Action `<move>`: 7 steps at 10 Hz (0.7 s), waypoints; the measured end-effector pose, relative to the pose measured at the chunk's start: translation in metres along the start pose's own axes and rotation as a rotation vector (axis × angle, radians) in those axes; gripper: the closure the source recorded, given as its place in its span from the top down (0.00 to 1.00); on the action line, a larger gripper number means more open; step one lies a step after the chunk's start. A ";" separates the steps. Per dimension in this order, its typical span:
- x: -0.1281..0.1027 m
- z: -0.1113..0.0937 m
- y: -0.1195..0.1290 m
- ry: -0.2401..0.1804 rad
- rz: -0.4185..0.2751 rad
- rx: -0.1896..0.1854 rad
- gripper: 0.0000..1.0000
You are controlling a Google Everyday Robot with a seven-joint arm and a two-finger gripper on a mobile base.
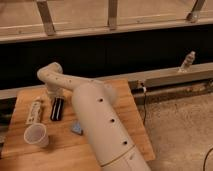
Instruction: Place the eraser in the ceramic cup
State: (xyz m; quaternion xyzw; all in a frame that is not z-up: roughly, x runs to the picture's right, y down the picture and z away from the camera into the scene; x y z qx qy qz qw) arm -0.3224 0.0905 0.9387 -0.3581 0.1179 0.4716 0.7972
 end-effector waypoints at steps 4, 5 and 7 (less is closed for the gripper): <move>0.001 -0.002 0.001 0.005 0.000 0.000 0.00; 0.001 -0.002 0.002 0.005 0.000 -0.001 0.00; 0.001 -0.003 0.003 0.002 -0.001 -0.004 0.00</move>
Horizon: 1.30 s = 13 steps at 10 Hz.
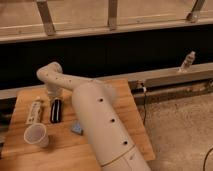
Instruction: Place the eraser in the ceramic cup
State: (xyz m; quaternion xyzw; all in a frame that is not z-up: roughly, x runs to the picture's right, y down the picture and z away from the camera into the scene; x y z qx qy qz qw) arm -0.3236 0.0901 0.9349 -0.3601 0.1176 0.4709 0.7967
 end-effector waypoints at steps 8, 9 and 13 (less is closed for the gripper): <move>-0.039 -0.100 0.004 -0.293 -0.017 -0.102 0.00; -0.043 -0.123 0.002 -0.349 -0.011 -0.107 0.00; -0.020 -0.194 -0.031 -0.544 0.033 -0.114 0.00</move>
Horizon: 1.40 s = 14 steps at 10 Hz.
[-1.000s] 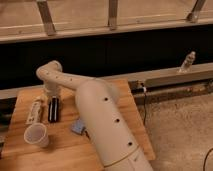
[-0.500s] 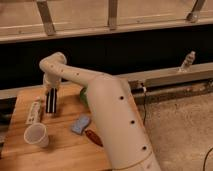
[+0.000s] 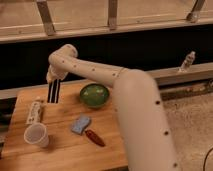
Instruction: Place the eraser in the ceramic cup
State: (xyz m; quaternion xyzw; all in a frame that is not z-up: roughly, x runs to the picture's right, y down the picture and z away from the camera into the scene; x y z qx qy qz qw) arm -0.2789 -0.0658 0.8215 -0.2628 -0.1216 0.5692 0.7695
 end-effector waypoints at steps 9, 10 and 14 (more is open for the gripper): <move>0.018 -0.081 -0.019 -0.141 -0.017 -0.035 0.00; 0.016 -0.083 -0.015 -0.145 -0.036 -0.033 0.00; 0.028 -0.105 0.040 -0.167 -0.115 -0.032 0.00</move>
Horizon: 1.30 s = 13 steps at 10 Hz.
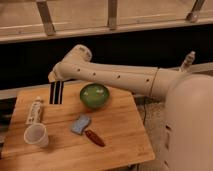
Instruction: Place the eraser in the ceramic cup
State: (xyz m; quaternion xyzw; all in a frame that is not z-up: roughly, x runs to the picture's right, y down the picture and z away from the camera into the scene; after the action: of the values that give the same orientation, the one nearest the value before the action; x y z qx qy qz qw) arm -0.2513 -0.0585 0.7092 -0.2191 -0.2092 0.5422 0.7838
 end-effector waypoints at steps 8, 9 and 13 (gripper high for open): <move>0.014 -0.005 0.070 -0.094 -0.080 -0.166 0.00; 0.014 -0.005 0.071 -0.104 -0.081 -0.185 0.00; 0.014 -0.004 0.073 -0.104 -0.083 -0.188 0.00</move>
State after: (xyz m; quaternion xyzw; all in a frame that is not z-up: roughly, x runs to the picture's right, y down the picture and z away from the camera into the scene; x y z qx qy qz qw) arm -0.3001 -0.0228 0.6654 -0.2545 -0.3084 0.4976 0.7698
